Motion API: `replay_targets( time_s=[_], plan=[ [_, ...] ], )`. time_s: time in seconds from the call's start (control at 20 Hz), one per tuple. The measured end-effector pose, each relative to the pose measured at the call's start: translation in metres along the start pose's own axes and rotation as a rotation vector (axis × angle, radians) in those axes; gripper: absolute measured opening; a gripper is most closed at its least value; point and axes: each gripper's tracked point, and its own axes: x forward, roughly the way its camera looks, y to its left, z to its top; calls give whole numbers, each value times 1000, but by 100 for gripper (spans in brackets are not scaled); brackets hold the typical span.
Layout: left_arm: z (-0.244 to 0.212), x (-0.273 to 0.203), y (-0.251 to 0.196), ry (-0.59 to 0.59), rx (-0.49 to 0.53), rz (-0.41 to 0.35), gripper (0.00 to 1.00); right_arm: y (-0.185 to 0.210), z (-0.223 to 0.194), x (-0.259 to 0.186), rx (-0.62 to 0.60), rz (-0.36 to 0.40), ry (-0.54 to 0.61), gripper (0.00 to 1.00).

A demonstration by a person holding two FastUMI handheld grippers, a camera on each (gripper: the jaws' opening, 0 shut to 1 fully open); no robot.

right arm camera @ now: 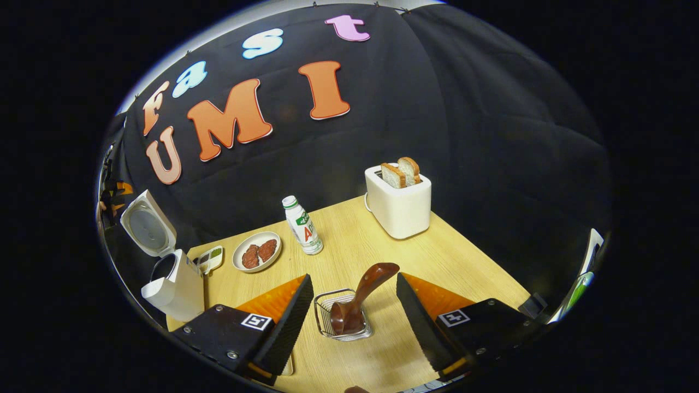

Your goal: Close the left gripper, press the button to open the rice cooker; take a wooden spoon from the chopstick holder with the right hand, scoop a spoonful of rice and pour it into the rice cooker, then put the wooden spoon back into the chopstick holder.

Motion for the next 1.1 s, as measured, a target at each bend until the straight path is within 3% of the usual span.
replay_targets(
  time_s=[0.25, 0.4, 0.65, 0.9, 1.1],
  plan=[
    [-10, 34, 8, 55, 63, 49, 99, 3, -3, -11, -9, -11, -6, 95],
    [-12, 41, -2, 70, 75, -8, 99, 4, -5, -13, 0, -1, -3, 95],
    [-46, 13, -12, 215, 38, -64, 100, 16, -6, -4, -3, 33, -1, 95],
    [-96, -35, -11, 446, 10, -55, 100, 26, -3, 4, -11, 83, 3, 95],
    [-140, -58, -9, 545, 26, -54, 100, 31, -1, 9, -22, 118, 9, 95]
  ],
)
